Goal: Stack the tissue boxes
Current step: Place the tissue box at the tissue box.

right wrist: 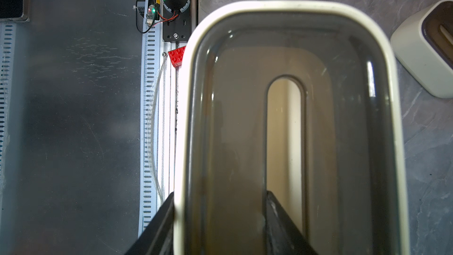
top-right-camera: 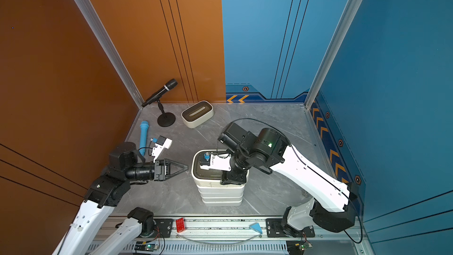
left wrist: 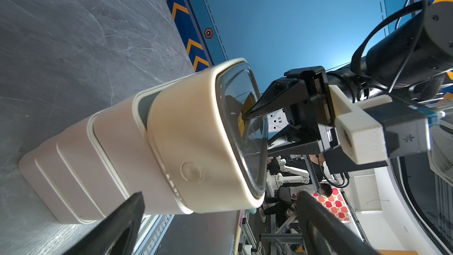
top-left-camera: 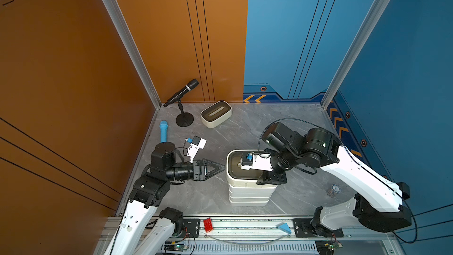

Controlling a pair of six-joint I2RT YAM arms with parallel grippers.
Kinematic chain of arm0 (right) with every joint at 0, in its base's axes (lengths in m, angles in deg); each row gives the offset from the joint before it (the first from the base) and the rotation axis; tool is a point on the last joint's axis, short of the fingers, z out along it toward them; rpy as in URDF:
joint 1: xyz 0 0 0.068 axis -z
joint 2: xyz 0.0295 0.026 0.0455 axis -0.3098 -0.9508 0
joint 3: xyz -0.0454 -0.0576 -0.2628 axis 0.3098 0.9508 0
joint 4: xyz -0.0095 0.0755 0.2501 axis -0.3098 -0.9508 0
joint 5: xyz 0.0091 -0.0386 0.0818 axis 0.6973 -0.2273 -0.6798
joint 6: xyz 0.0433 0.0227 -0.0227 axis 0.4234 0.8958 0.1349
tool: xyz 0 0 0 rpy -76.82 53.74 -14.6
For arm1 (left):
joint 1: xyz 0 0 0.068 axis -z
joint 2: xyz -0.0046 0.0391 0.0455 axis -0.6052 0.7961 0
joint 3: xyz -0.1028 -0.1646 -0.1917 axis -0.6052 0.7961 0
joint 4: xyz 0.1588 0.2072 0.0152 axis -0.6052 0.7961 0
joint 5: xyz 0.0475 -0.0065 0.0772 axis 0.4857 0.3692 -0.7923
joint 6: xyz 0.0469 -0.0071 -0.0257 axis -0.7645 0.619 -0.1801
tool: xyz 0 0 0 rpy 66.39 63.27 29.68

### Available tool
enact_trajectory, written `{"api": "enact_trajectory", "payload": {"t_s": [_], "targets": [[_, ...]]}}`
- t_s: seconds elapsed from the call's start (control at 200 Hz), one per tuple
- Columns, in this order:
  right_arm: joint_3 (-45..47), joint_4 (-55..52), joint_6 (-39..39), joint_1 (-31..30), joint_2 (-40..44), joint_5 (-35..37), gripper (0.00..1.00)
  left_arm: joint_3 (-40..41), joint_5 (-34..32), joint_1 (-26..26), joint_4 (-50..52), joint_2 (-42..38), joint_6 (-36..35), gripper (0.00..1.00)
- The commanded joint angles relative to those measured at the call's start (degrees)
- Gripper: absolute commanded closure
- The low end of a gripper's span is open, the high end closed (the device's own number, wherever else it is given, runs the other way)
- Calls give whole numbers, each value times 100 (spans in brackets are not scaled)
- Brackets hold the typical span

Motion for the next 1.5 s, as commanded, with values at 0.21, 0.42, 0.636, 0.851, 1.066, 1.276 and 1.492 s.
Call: {"api": "enact_trajectory", "payload": {"t_s": [0.21,0.42,0.636,0.851,1.066,1.276,1.492], "targets": [[-15,275,69,-66,15,-66,61,-48,-5,39,33,-37,-132,2],[-7,296,75,-78,6,-38,58,-33,-4,39,34,-64,-132,2],[-6,303,90,-77,-4,-33,57,-40,-5,38,35,-73,-123,2],[11,302,84,-74,6,-26,55,-34,-5,39,34,-50,-141,2],[19,243,84,-79,-3,-55,55,-39,-2,39,34,-59,-150,2],[71,230,86,-87,-11,3,54,-33,3,39,30,-68,-150,2],[91,233,87,-82,-12,21,54,-23,2,39,33,-64,-149,2]]}}
